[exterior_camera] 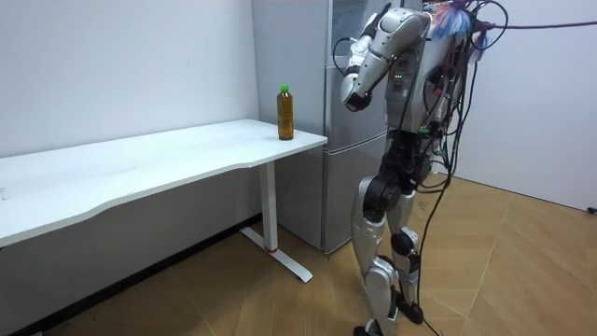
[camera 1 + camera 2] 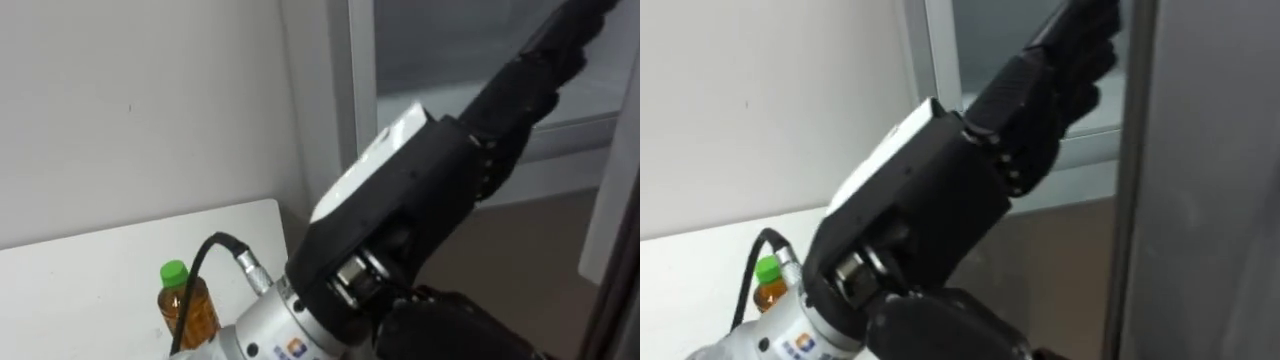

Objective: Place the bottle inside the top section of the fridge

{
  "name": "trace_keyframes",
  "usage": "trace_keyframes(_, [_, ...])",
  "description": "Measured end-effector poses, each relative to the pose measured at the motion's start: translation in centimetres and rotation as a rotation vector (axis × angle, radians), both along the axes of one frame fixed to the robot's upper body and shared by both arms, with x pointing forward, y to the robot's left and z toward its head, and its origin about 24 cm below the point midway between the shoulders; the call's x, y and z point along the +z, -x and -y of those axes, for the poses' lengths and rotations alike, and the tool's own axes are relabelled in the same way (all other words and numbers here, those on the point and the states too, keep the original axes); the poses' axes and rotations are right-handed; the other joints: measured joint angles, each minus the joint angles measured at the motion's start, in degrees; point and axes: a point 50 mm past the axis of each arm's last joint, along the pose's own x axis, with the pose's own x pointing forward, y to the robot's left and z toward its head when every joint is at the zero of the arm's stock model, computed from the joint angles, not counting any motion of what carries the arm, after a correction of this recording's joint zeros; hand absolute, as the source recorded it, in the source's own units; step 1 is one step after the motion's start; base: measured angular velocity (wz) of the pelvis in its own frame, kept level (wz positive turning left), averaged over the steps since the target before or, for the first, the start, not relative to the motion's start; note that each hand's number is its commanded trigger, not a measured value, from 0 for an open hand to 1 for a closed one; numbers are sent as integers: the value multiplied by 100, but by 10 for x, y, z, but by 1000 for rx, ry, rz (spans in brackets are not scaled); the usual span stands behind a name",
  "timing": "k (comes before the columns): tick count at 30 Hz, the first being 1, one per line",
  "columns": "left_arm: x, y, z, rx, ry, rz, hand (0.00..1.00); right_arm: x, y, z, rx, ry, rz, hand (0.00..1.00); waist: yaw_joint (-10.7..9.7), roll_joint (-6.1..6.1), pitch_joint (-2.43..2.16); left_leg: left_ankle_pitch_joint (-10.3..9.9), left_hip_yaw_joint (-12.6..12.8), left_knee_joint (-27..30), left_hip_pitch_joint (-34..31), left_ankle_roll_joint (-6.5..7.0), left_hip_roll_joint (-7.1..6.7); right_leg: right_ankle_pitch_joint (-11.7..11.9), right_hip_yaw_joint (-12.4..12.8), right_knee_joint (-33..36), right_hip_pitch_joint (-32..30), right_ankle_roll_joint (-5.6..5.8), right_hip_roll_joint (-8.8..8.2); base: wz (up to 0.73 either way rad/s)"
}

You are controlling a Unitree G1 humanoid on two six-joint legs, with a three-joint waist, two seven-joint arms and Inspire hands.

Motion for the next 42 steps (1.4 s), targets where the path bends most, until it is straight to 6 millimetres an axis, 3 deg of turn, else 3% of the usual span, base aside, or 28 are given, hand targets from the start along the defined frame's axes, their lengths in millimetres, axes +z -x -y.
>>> trace_keyframes(11, [-4, 3, 7, -58, -19, -16, 0, -1, 4, 1, -79, -20, 5, 0, -46, -64, 47, 0, 209, -6, 72, 0, 13, 22, 216, 3, -81, -8, 17, -11])
trace_keyframes(17, [-4, 3, 7, -60, -19, -16, 0, 0, 3, 1, -86, -23, 8, 0, -90, -64, 47, 0, 262, -26, 78, 0, 15, 22, 245, -11, -106, -7, 24, -5])
trace_keyframes(28, [-9, -2, 9, -75, -17, -58, 0, 0, -1, 0, -88, -23, 17, 0, -168, -60, 44, -2, 526, -39, 65, -1, 76, 71, 529, 15, -299, -29, 88, -17])
trace_keyframes(42, [-27, 1, 37, -182, -37, -160, 0, 4, -17, -8, -54, -16, 74, 0, -464, -18, 39, -2, 1019, -36, 69, -2, 133, 179, 1049, 21, -513, -52, 194, -19])
